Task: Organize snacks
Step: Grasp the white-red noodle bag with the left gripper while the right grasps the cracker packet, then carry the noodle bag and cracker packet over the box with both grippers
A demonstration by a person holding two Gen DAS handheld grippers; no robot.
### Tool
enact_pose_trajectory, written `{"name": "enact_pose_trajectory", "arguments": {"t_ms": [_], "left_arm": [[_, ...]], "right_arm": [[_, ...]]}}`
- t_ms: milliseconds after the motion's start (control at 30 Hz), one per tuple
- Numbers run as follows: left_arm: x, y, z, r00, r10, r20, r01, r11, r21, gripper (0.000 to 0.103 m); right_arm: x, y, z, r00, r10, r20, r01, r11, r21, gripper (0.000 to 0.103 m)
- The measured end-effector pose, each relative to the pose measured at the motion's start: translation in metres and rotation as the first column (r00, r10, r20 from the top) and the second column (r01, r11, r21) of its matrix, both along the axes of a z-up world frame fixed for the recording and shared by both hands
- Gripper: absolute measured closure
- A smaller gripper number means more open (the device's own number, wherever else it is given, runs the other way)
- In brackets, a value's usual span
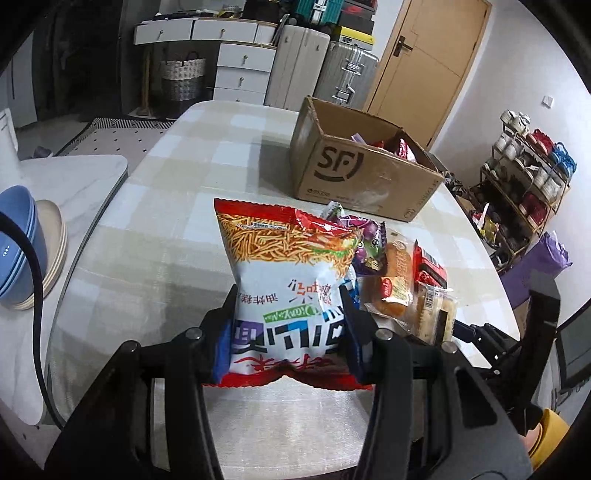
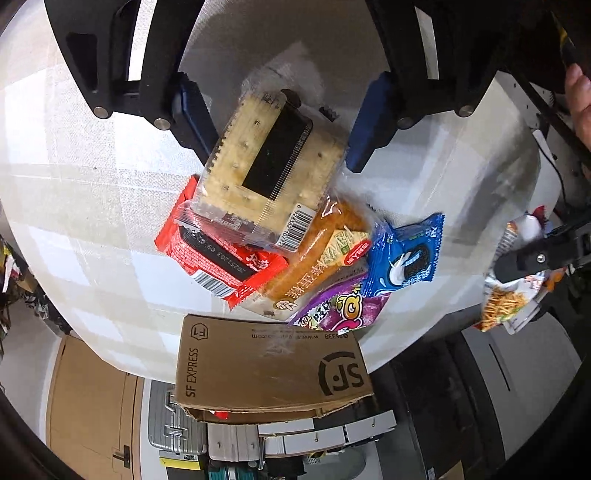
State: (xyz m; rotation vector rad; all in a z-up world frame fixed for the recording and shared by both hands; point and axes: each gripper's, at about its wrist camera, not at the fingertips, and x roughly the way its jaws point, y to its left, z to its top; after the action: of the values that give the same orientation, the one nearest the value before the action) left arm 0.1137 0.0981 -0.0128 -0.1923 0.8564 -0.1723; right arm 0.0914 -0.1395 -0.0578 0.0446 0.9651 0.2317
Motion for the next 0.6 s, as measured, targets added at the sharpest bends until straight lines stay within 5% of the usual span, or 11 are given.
{"name": "enact_pose_trajectory", "arguments": {"t_ms": [267, 600], "left_arm": [[0.001, -0.007, 0.001, 1.000, -0.012, 0.002, 0.012, 1.000, -0.008, 0.058], [-0.012, -0.030, 0.018, 0.996, -0.052, 0.077, 0.053, 0.999, -0.009, 0.058]], "right_arm": [[-0.015, -0.020, 0.004, 1.000, -0.018, -0.019, 0.020, 0.990, 0.143, 0.034], [-0.034, -0.025, 0.047, 0.986, -0.009, 0.164, -0.034, 0.965, 0.260, 0.034]]}}
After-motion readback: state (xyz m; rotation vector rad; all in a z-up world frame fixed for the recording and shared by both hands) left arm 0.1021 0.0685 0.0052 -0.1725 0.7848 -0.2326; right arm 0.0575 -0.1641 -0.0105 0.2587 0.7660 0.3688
